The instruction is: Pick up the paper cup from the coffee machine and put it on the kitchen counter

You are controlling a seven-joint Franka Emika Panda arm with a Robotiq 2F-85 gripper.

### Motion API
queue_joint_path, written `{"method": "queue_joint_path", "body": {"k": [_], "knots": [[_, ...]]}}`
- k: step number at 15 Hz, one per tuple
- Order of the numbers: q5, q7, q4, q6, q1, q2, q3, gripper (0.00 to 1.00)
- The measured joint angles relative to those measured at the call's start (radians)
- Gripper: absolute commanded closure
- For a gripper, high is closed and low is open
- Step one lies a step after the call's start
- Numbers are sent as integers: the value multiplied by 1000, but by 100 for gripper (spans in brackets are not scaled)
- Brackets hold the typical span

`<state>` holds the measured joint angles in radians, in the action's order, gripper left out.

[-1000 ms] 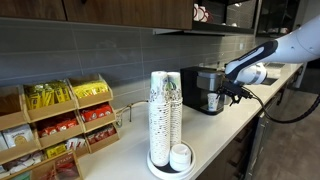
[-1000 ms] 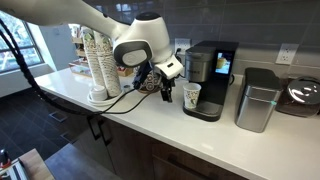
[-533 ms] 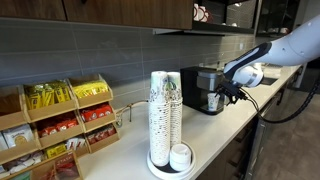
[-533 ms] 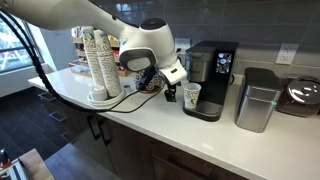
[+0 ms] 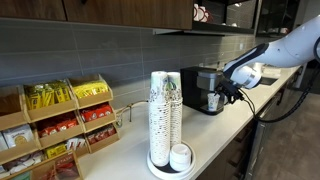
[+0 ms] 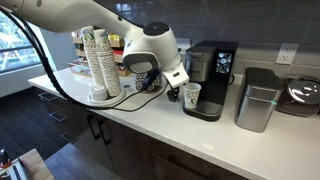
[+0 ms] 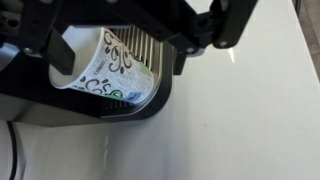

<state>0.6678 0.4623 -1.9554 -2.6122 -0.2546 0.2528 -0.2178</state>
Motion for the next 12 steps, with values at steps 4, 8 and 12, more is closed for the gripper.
{"method": "queue_joint_path", "body": {"k": [4, 8, 12], "knots": [[48, -17, -2, 0, -1, 3, 1, 0], [110, -42, -4, 0, -2, 9, 4, 0], [179, -78, -6, 0, -3, 19, 4, 0]]}}
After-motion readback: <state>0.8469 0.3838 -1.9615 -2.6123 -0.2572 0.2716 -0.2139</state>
